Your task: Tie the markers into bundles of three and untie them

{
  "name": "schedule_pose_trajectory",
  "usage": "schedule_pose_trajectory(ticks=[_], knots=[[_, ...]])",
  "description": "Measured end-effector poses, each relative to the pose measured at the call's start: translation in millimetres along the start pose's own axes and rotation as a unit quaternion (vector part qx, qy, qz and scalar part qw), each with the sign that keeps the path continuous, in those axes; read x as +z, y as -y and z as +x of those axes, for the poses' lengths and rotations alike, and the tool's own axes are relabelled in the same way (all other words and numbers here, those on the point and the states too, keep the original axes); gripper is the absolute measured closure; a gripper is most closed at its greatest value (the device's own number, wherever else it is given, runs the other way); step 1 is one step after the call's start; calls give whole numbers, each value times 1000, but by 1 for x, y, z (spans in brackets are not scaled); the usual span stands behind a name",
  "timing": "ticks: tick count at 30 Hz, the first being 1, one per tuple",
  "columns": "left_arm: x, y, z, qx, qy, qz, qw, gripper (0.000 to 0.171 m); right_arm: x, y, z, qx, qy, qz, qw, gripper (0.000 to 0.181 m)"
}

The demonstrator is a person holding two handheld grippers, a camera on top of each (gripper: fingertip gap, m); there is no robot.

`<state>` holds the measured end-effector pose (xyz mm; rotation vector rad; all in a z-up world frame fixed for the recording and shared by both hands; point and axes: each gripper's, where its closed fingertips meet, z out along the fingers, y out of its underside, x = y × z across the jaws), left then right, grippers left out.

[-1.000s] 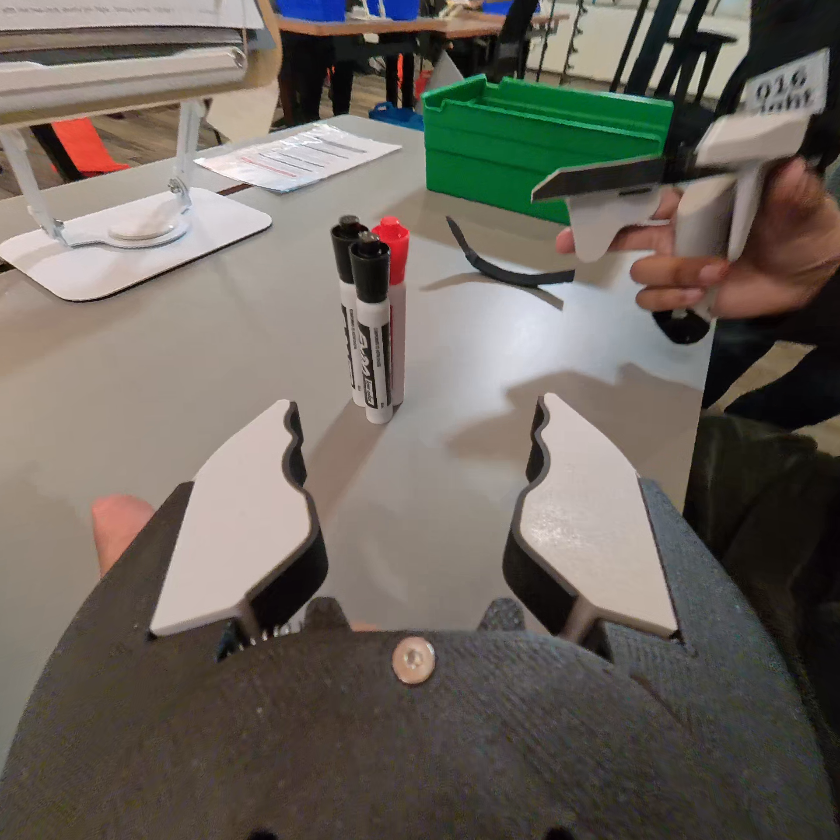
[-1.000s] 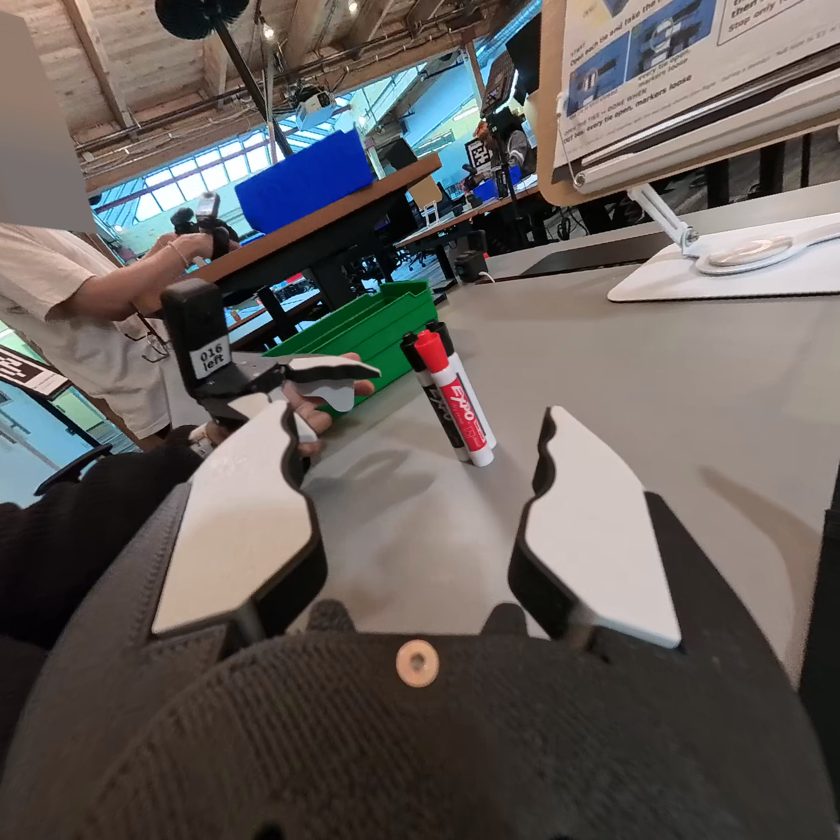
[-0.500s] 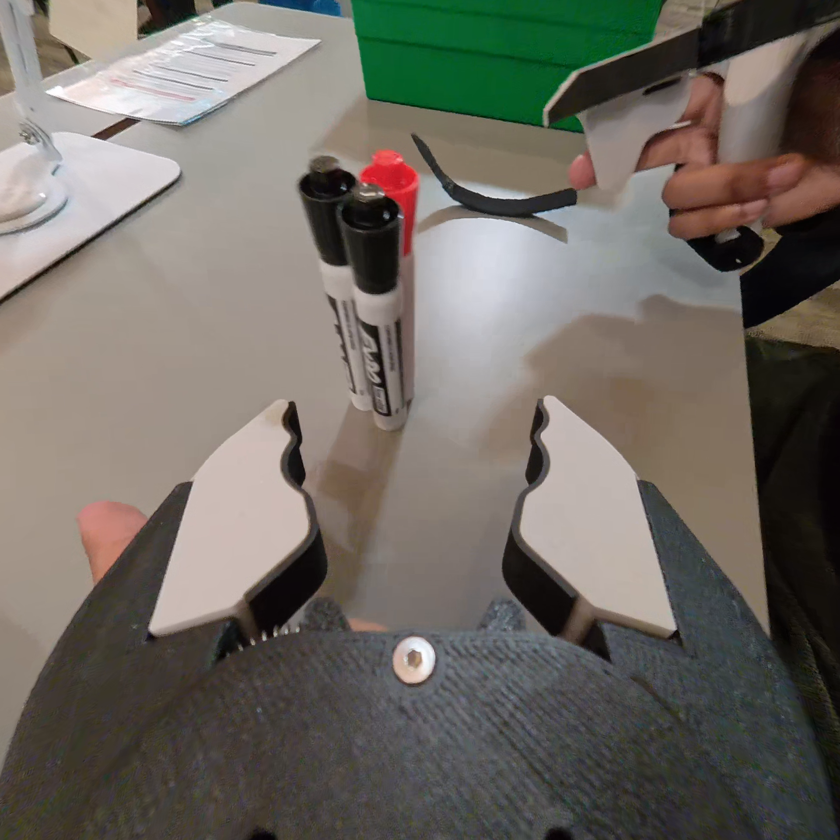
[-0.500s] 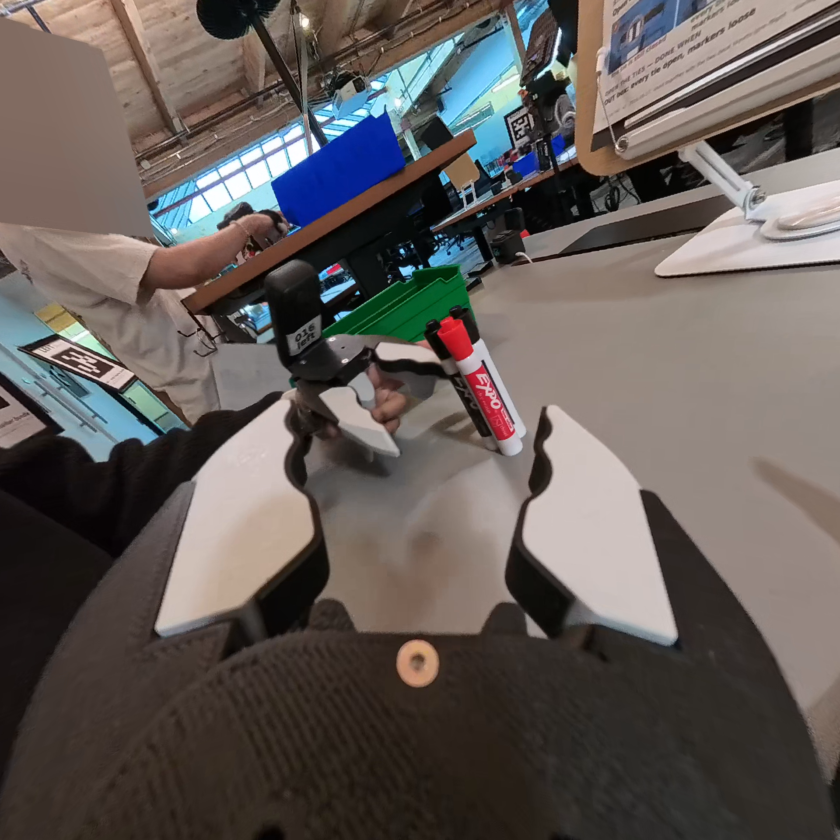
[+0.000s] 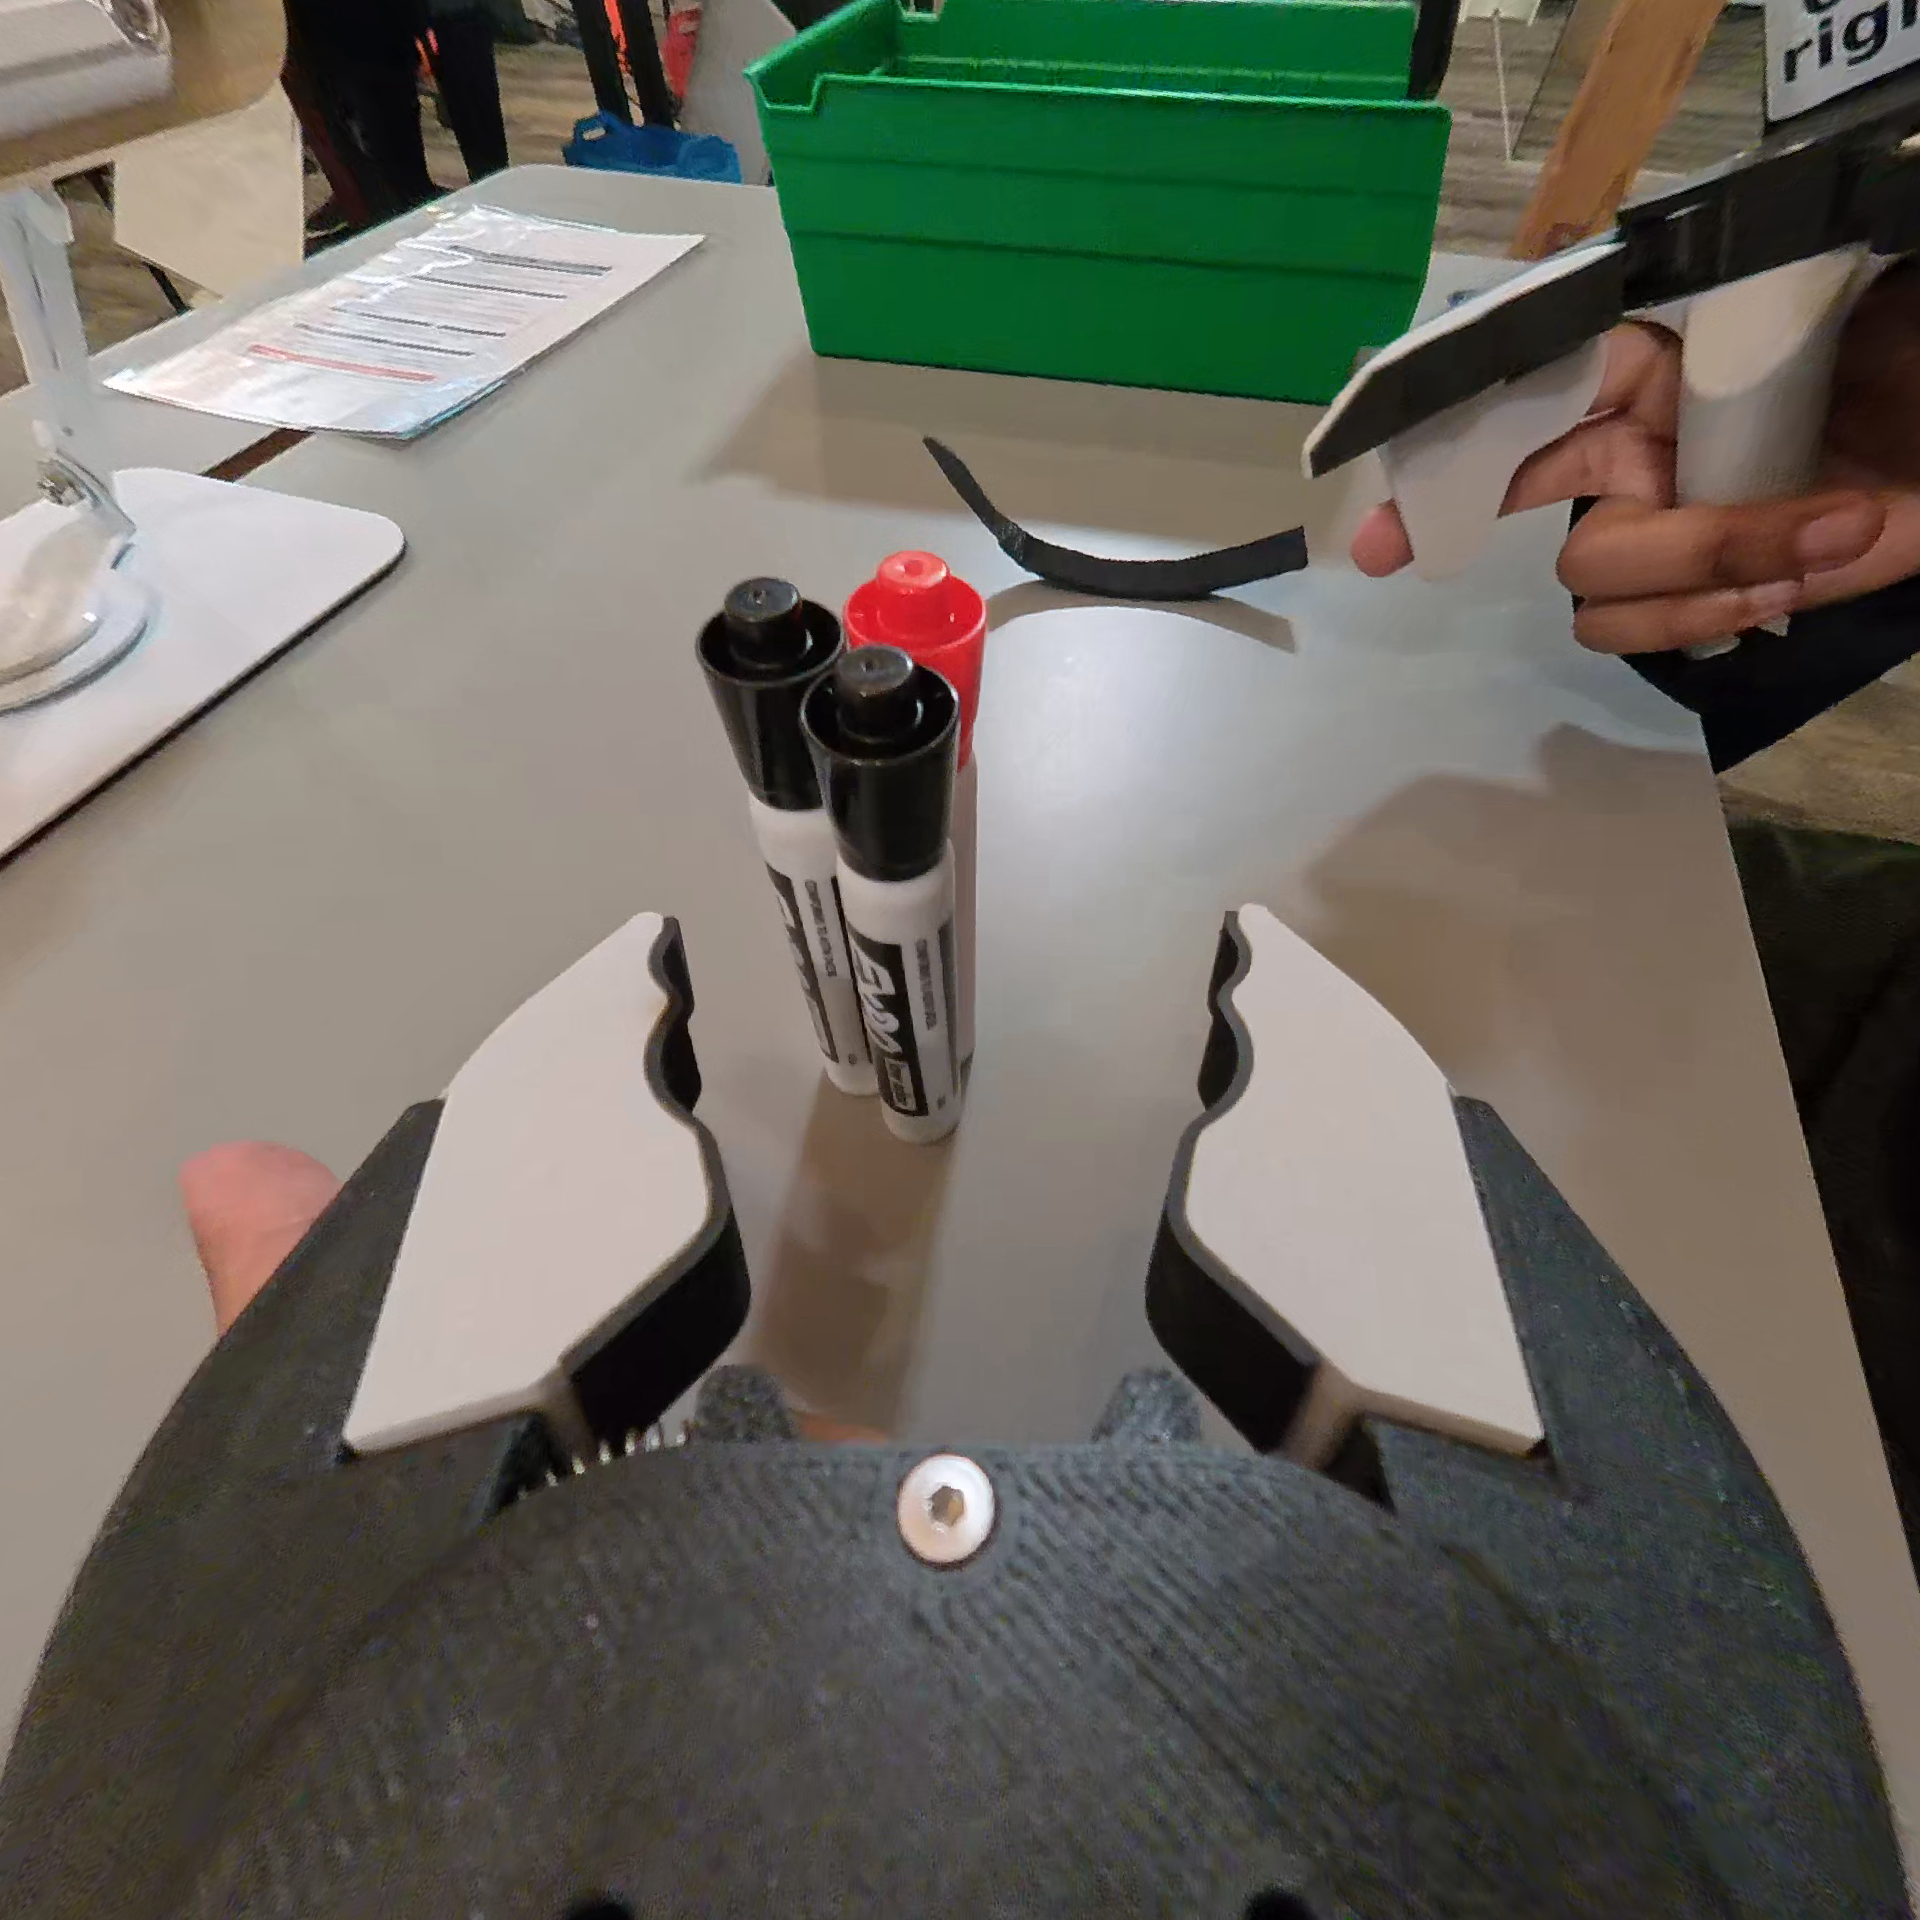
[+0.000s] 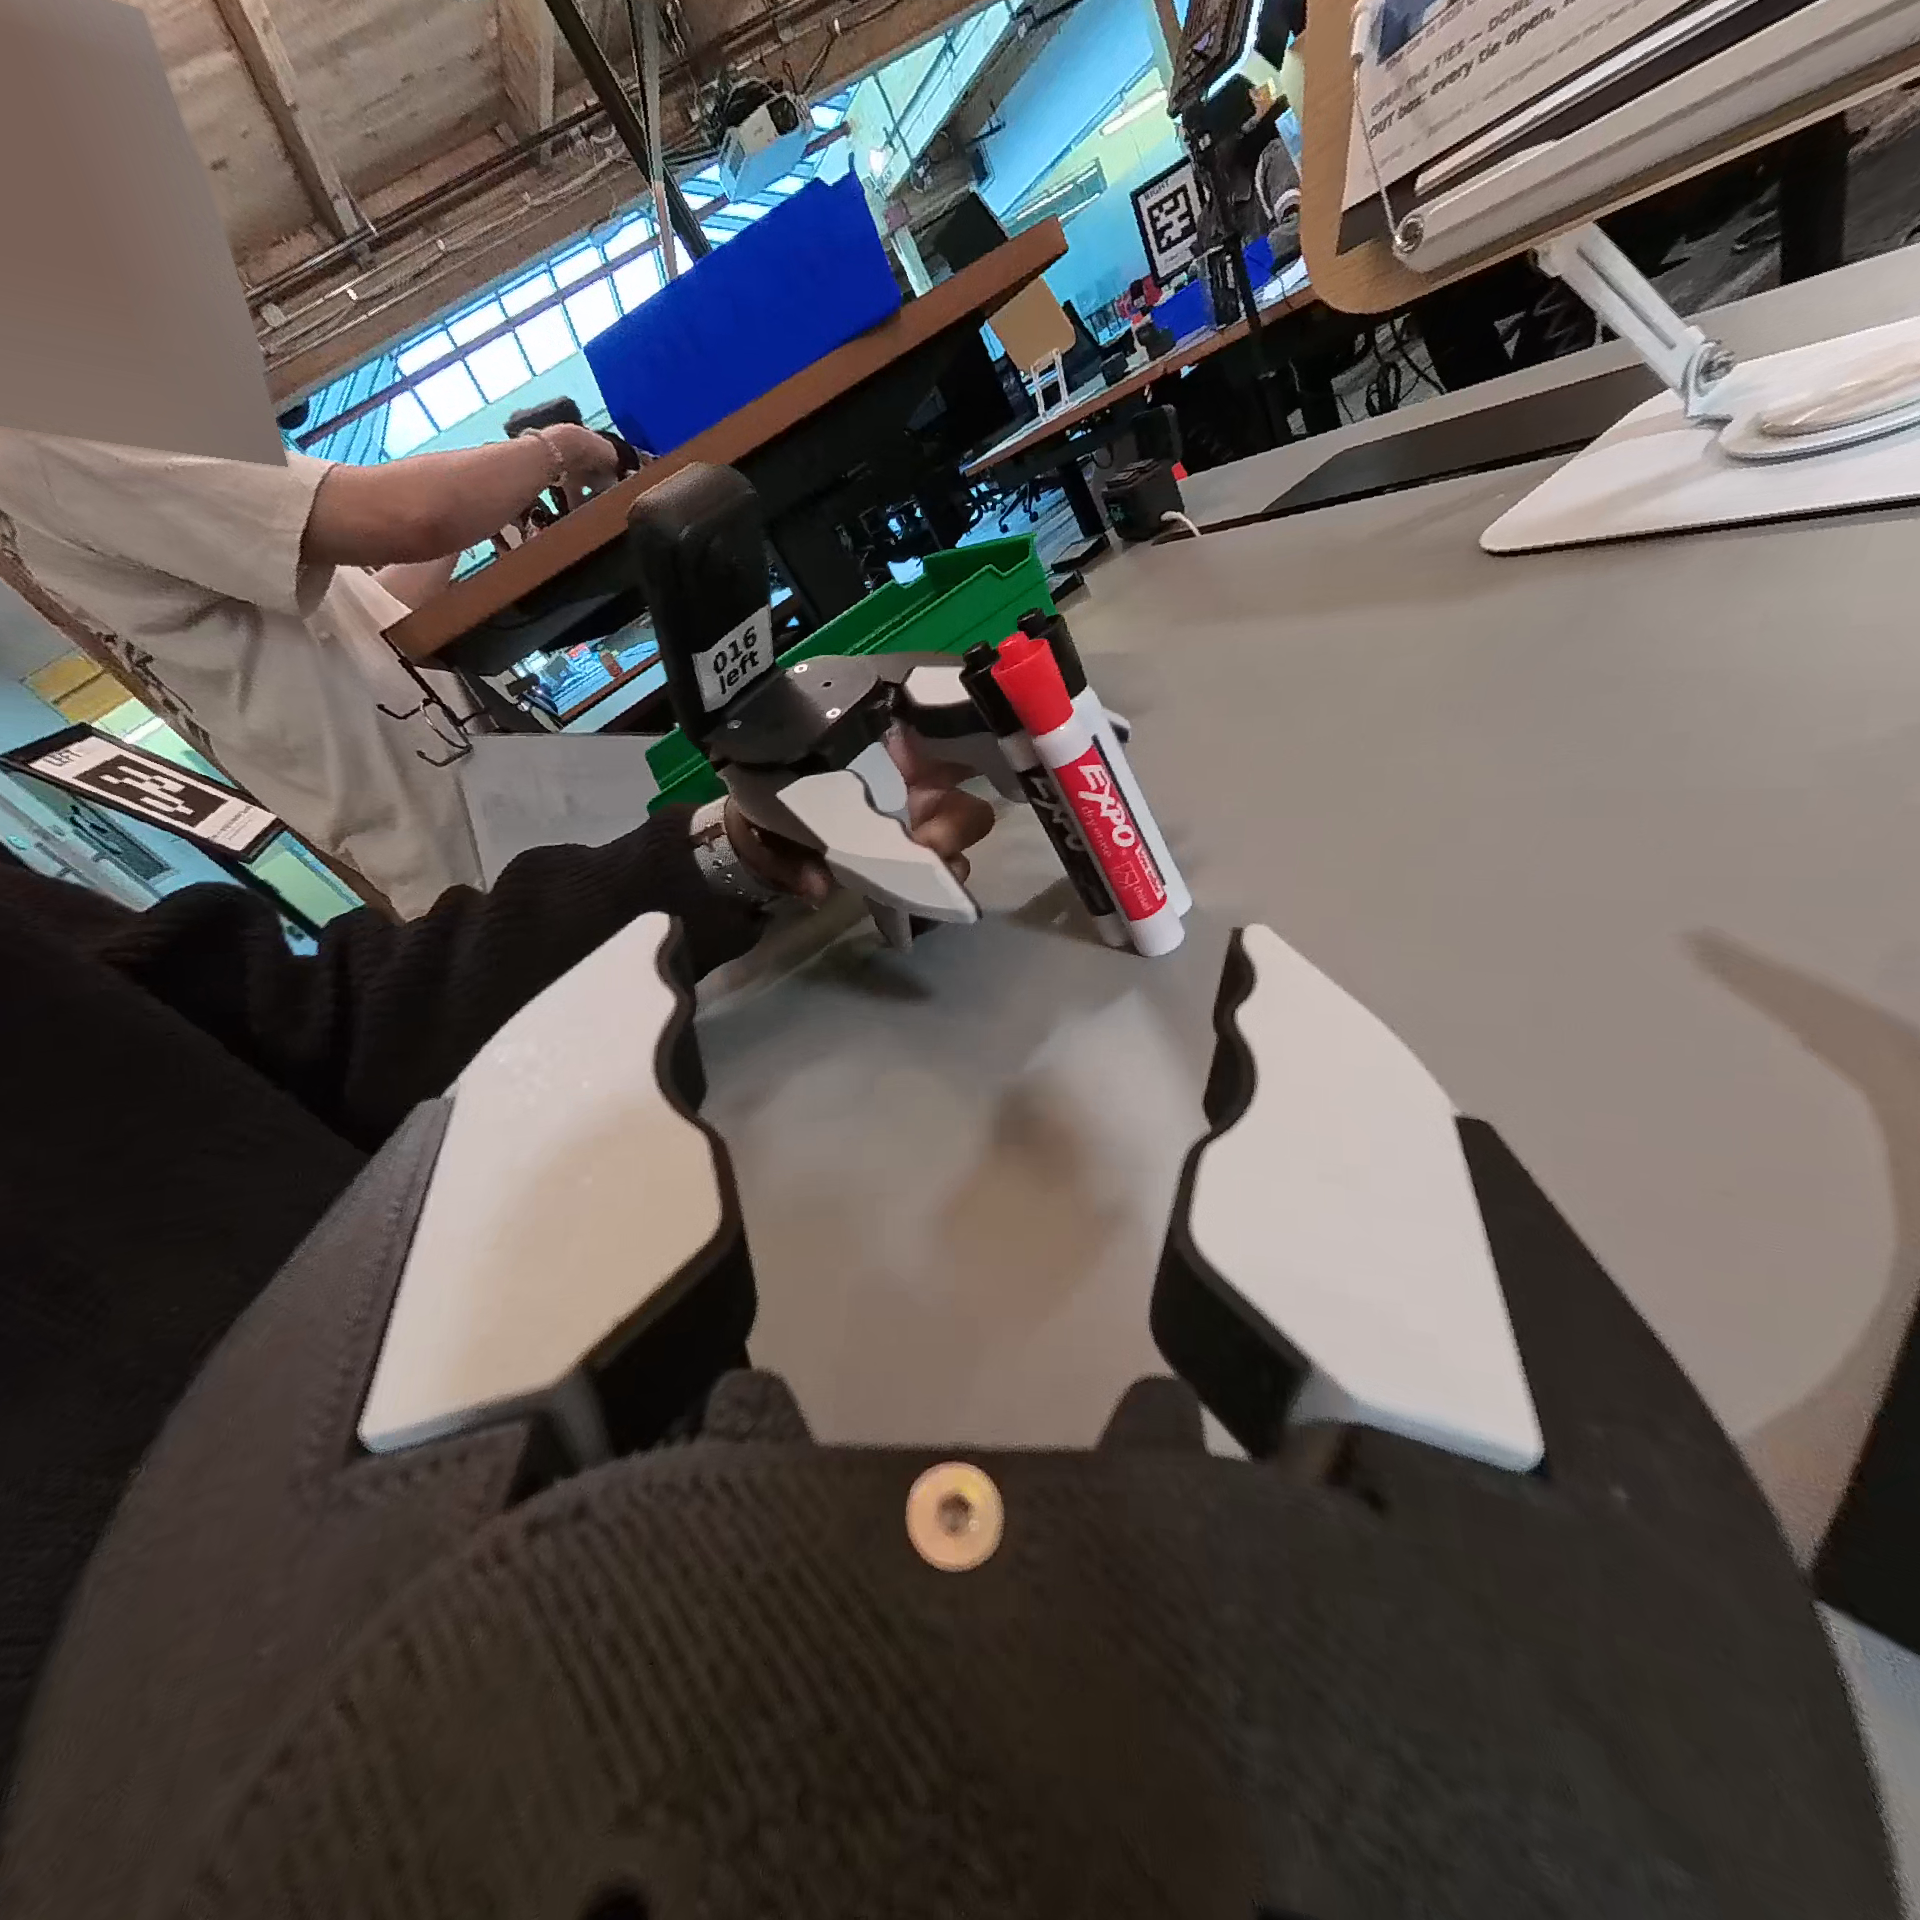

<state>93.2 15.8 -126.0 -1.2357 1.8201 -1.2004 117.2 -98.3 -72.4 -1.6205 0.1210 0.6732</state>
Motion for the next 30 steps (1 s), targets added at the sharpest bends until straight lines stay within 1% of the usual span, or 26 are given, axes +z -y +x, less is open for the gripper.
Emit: schedule_pose_trajectory(ticks=[5, 9, 12, 15, 18, 24, 27, 30], knots=[[4, 7, -4, 8, 26, 18, 999, 75, -2, 3, -1, 6, 3, 6, 1000, 85], [6, 7, -1, 23, 32, 13, 999, 75, -2, 5, -3, 20, 12, 13, 1000, 86], [12, 4, 2, 30, 6, -3, 1000, 74, -3, 5, -3, 27, 16, 15, 999, 86], [14, 2, 5, 28, -39, -12, 999, 75, -3, 6, -2, 32, 18, 19, 999, 86], [13, -3, -4, 37, -51, -26, 998, 75, -5, 8, -1, 42, 21, 26, 999, 87], [6, -1, -3, 26, -99, -11, 995, 77, -5, 8, 2, 49, 22, 26, 998, 89], [3, -5, -4, 38, -98, -17, 994, 77, -3, 5, 4, 44, 20, 19, 999, 89], [1, 3, -1, 36, -93, 10, 995, 79, -1, 2, 8, 50, 17, 16, 998, 89]])
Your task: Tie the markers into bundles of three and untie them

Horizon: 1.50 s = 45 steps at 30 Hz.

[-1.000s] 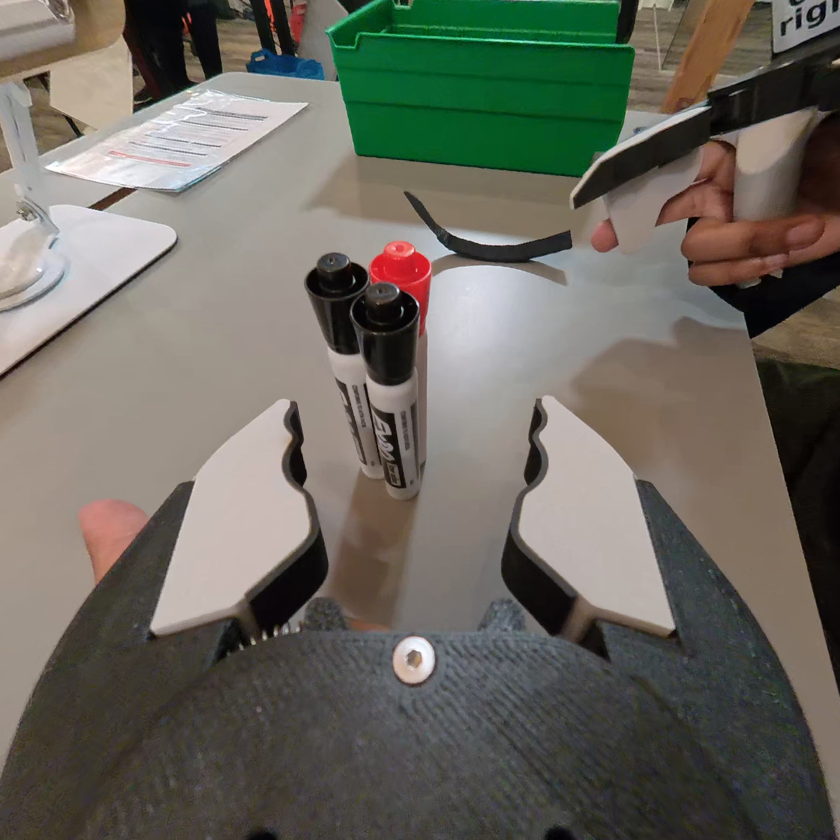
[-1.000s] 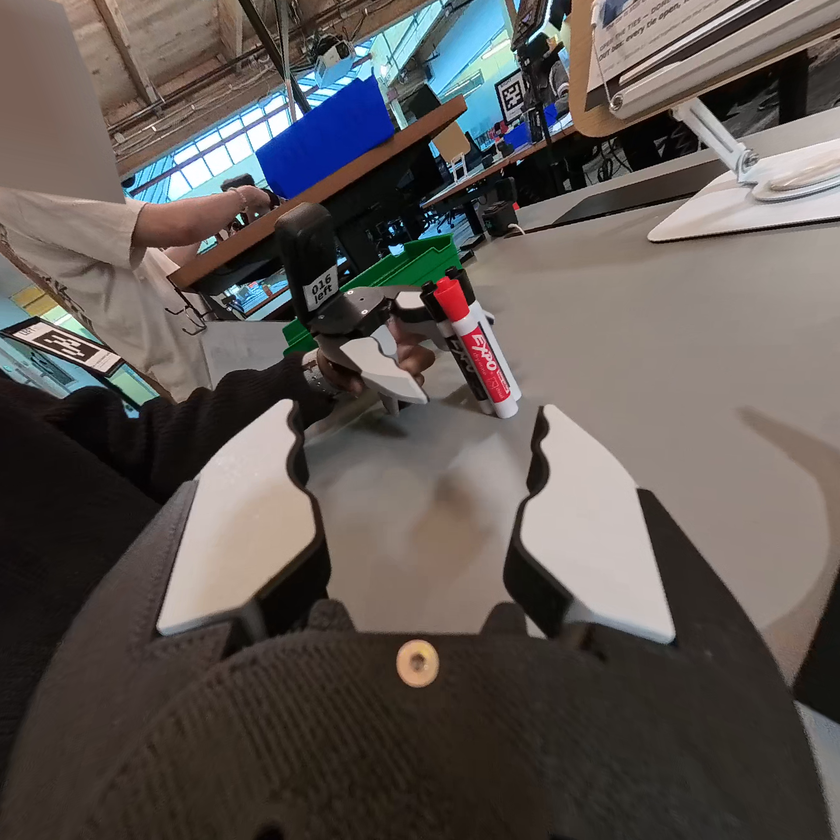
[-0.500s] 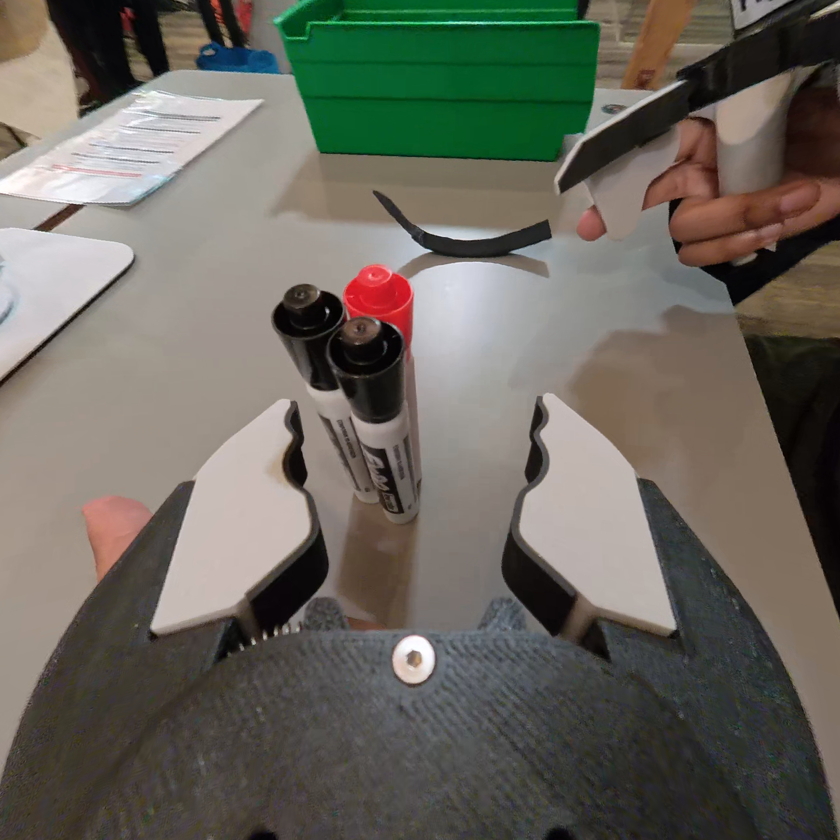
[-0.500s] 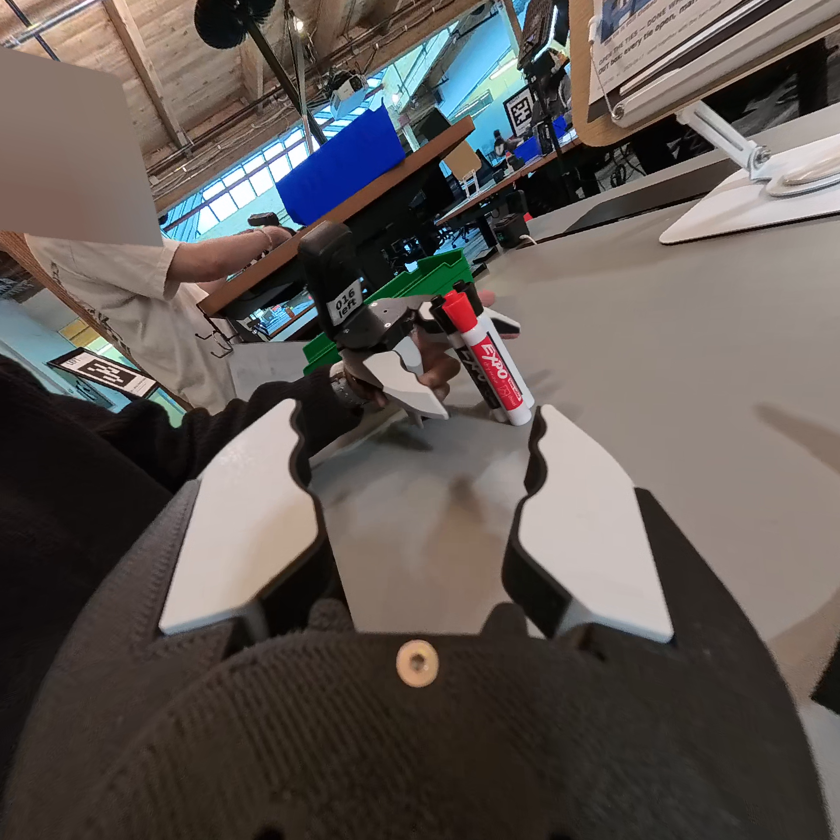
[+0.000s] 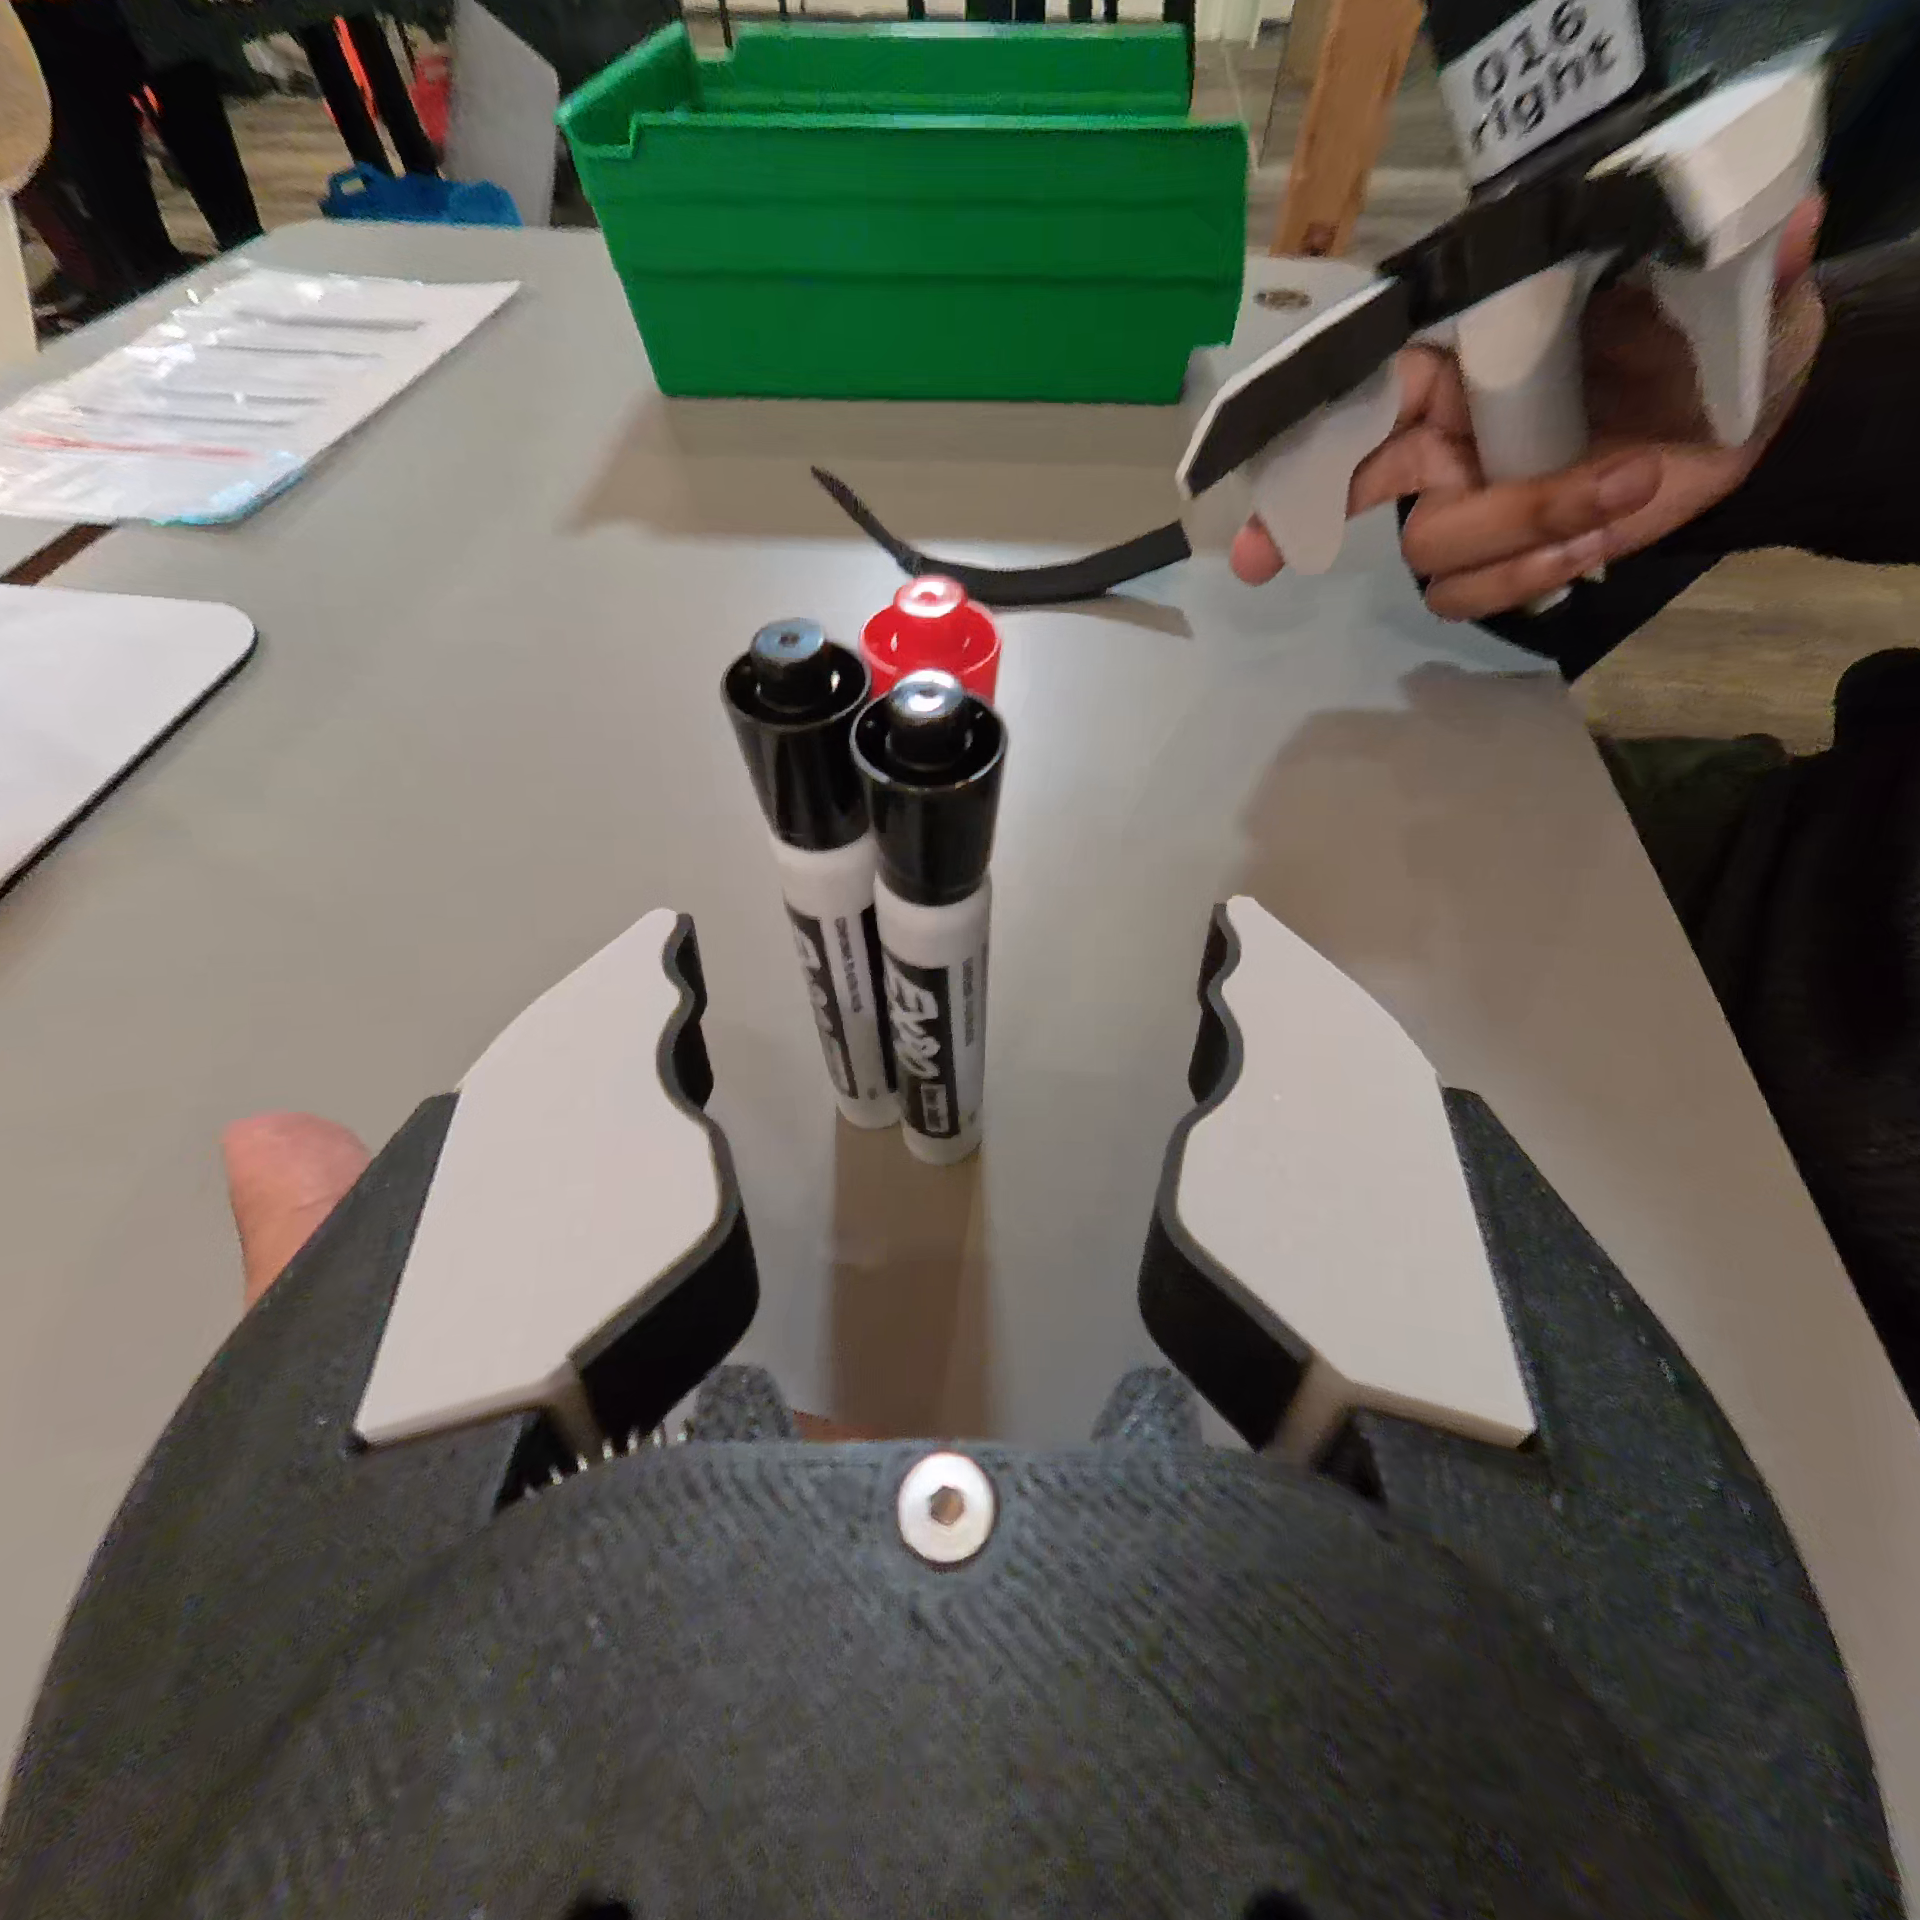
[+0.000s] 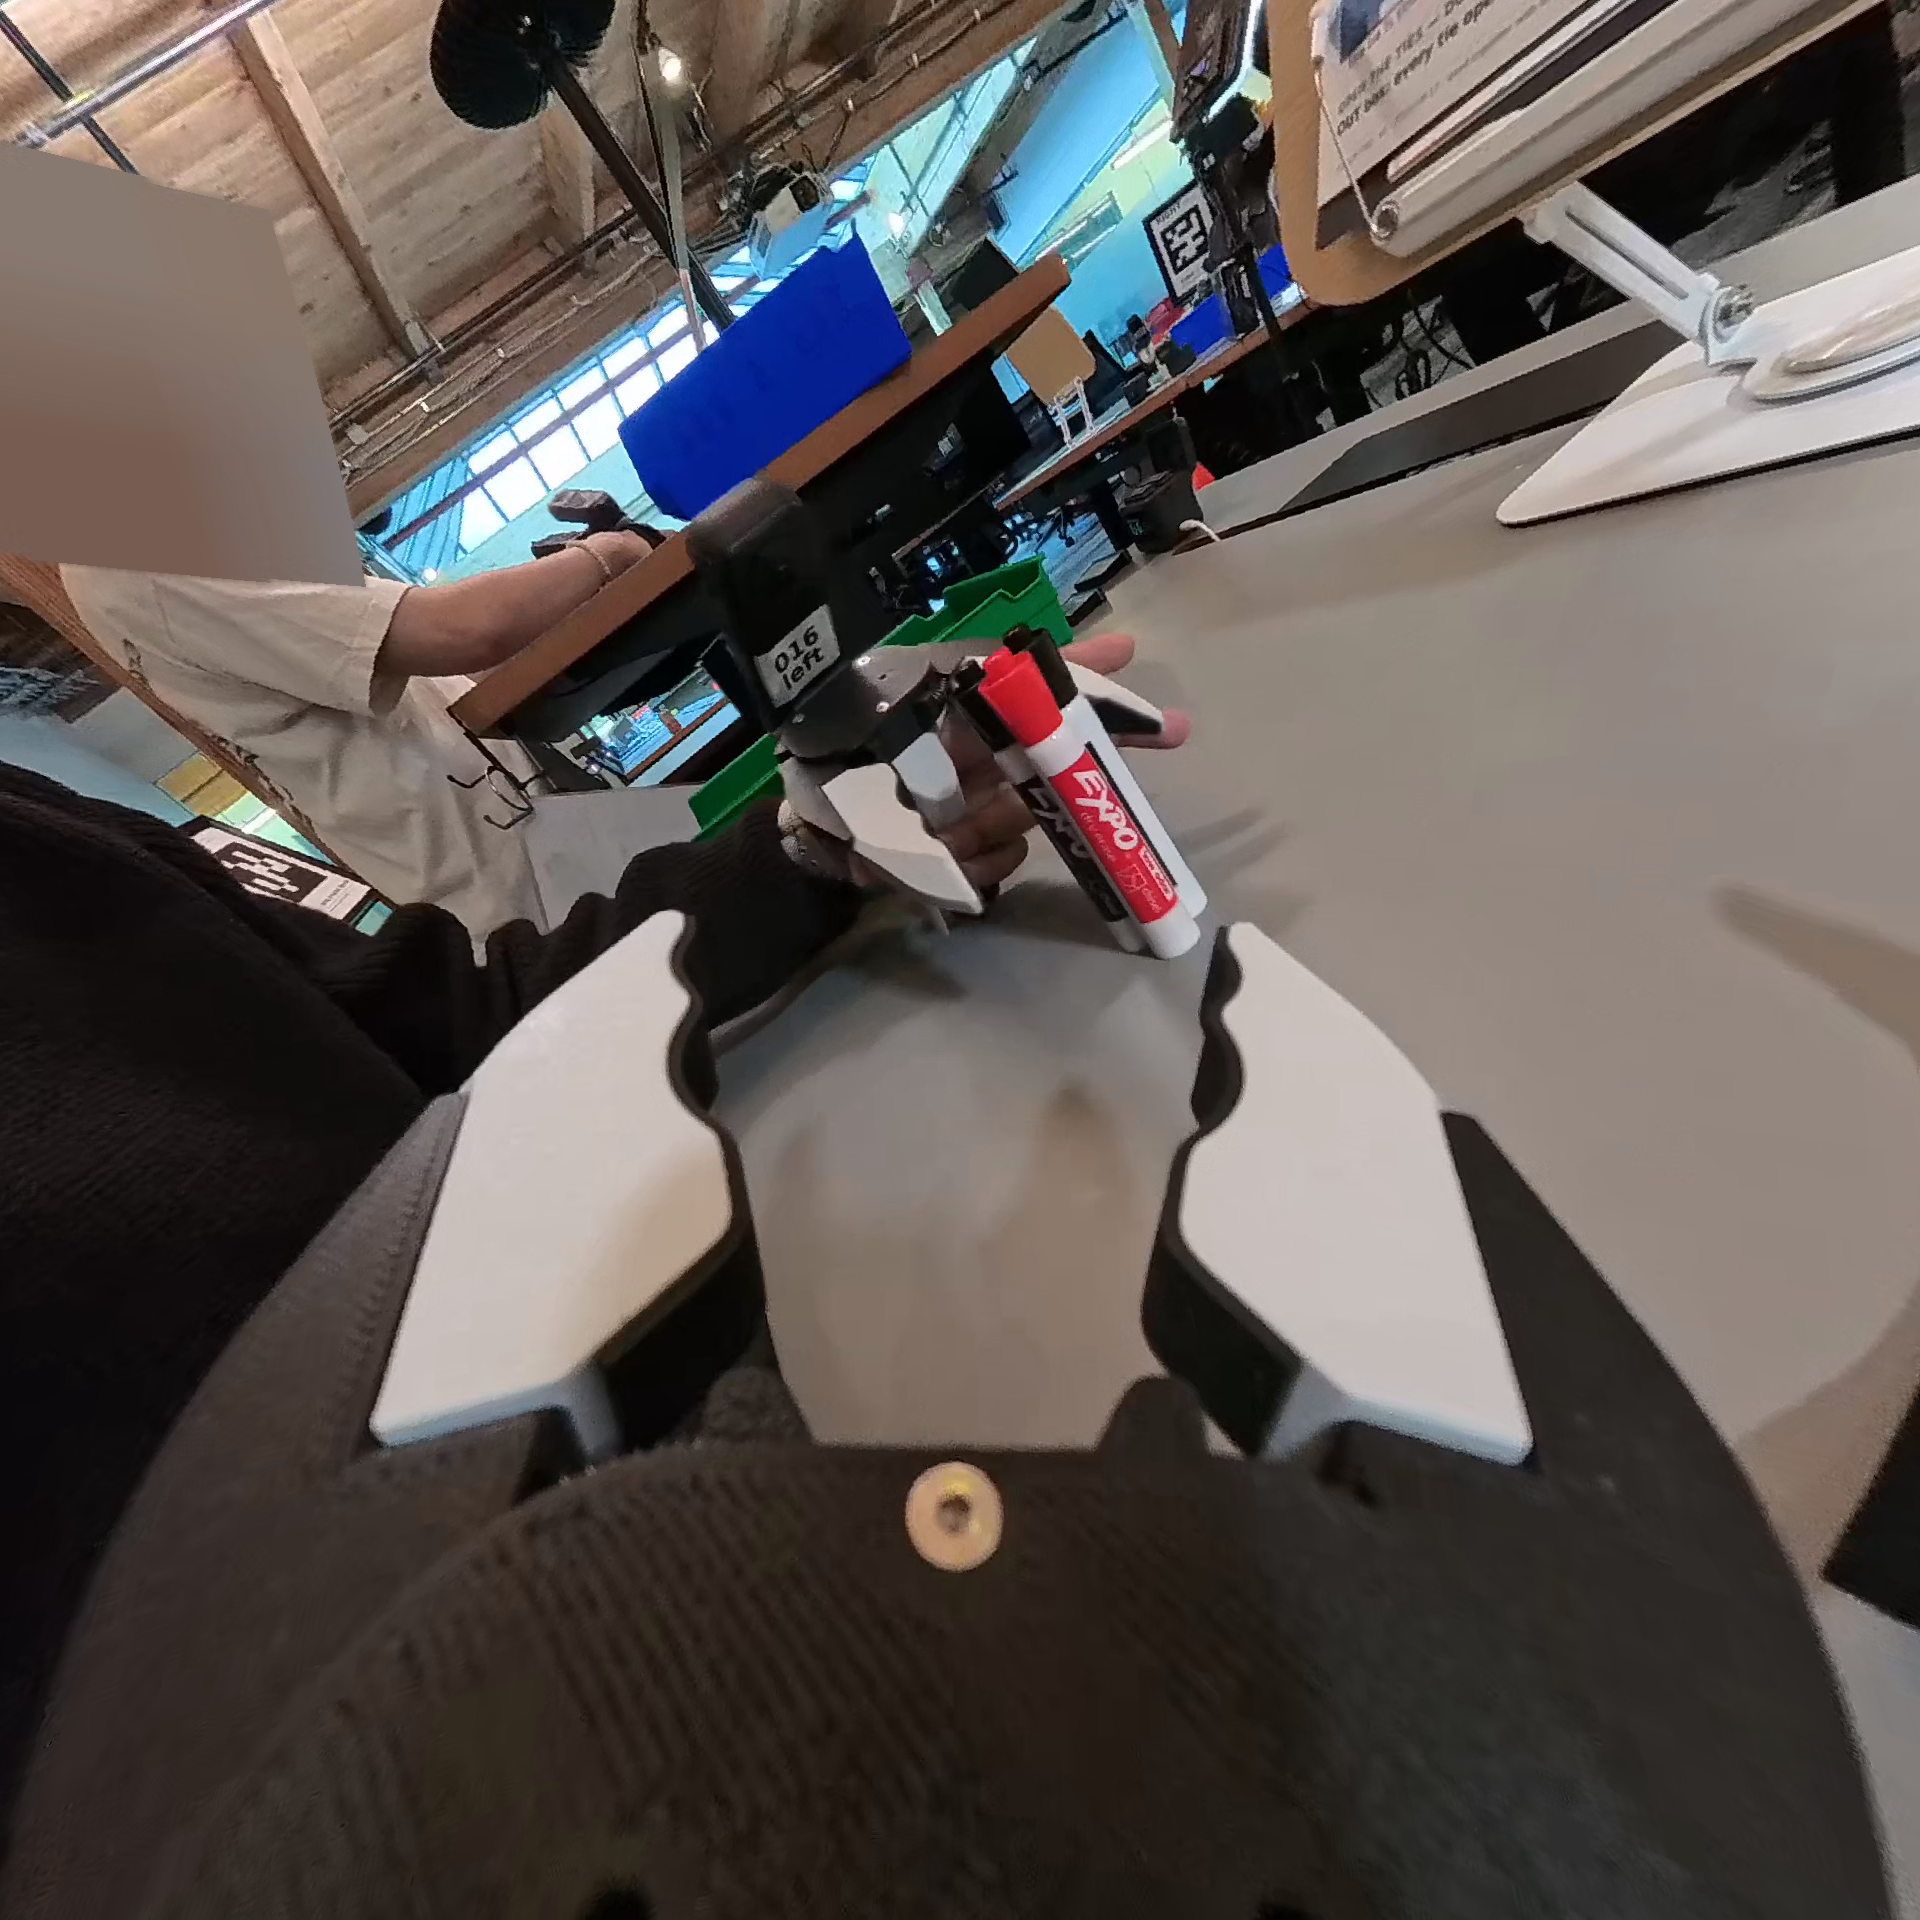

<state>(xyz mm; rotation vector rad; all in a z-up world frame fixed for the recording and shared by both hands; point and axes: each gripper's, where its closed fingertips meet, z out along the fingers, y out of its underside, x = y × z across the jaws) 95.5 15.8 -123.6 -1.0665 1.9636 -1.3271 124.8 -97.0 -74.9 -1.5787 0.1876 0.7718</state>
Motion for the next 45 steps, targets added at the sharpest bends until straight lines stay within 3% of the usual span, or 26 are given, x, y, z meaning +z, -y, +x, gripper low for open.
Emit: schedule_pose_trajectory(ticks=[11, 25, 38, 42, 45], knots=[[-5, 9, 0, -19, -9, 39, 999, 81, 10, -15, 7, 1, -7, -24, 1000, 89], [-2, 12, 6, -45, -37, 44, 997, 80, 14, -22, 3, 6, 2, -34, 999, 89], [-20, 1, 0, -72, 63, 27, 995, 82, 16, -25, 3, 14, 1, -39, 999, 89], [-26, -12, -10, -126, 142, -16, 982, 90, 17, -25, 1, 16, 3, -38, 999, 89], [-26, -23, -9, -123, 159, -57, 978, 102, 17, -25, -3, 15, 7, -39, 999, 89]])
